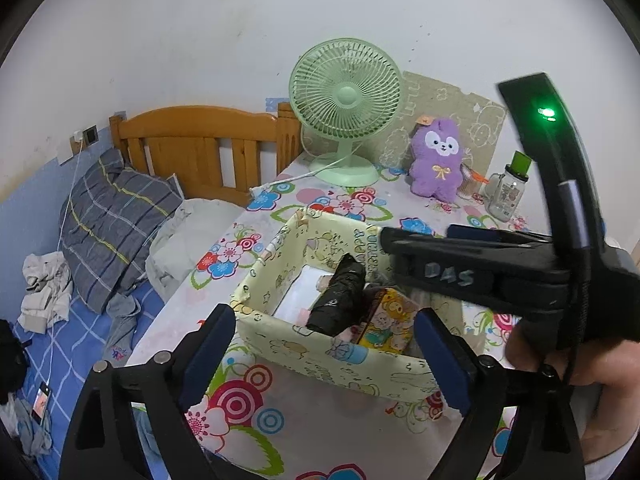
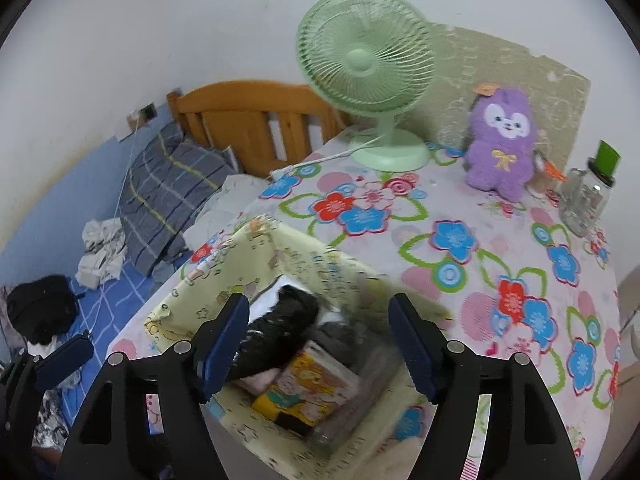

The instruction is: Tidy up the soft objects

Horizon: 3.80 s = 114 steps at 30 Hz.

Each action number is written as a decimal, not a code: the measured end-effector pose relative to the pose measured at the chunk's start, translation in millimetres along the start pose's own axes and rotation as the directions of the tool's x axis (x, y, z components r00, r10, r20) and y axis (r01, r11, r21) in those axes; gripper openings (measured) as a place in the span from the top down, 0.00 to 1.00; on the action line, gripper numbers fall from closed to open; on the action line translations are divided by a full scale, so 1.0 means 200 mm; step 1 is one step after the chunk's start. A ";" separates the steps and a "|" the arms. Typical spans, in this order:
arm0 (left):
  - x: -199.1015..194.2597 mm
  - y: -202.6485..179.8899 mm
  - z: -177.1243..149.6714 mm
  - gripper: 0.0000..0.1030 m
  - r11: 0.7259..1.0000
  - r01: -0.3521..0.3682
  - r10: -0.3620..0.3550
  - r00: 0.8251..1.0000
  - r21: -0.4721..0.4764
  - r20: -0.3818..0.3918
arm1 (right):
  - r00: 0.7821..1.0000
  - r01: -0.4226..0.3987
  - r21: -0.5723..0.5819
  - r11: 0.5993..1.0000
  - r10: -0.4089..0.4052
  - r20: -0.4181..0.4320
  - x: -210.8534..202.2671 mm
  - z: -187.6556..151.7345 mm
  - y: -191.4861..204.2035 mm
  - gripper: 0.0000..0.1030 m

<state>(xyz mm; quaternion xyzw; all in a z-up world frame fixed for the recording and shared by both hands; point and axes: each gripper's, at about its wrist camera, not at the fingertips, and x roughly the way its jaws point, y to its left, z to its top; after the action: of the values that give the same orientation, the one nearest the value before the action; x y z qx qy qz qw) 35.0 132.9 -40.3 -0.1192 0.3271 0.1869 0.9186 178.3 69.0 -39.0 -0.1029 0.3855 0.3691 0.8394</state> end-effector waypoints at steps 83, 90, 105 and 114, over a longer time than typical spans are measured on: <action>0.29 -0.70 -0.33 0.83 0.973 0.205 -0.173 0.953 0.108 -0.250 | 0.977 0.209 0.228 0.951 -0.192 -0.093 -0.25 -0.52 -0.75 0.17; 0.24 -0.68 -0.31 0.84 0.973 0.204 -0.177 0.959 0.104 -0.221 | 0.978 0.209 0.233 0.950 -0.196 -0.074 -0.30 -0.52 -0.74 0.17; 0.38 -0.72 -0.37 0.26 0.981 0.167 -0.132 0.947 0.097 -0.293 | 0.973 0.227 0.247 0.942 -0.206 -0.109 -0.25 -0.56 -0.82 0.17; 0.53 -0.78 -0.39 0.14 0.982 0.160 -0.117 0.931 0.099 -0.346 | 0.970 0.228 0.272 0.935 -0.195 -0.142 -0.13 -0.58 -0.94 0.17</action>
<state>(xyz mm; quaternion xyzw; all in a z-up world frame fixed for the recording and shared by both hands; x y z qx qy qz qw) 133.2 -6.6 -153.0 -0.1144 0.4822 0.0772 0.8651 232.5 -131.7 -120.1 -0.0421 0.4681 0.2106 0.8572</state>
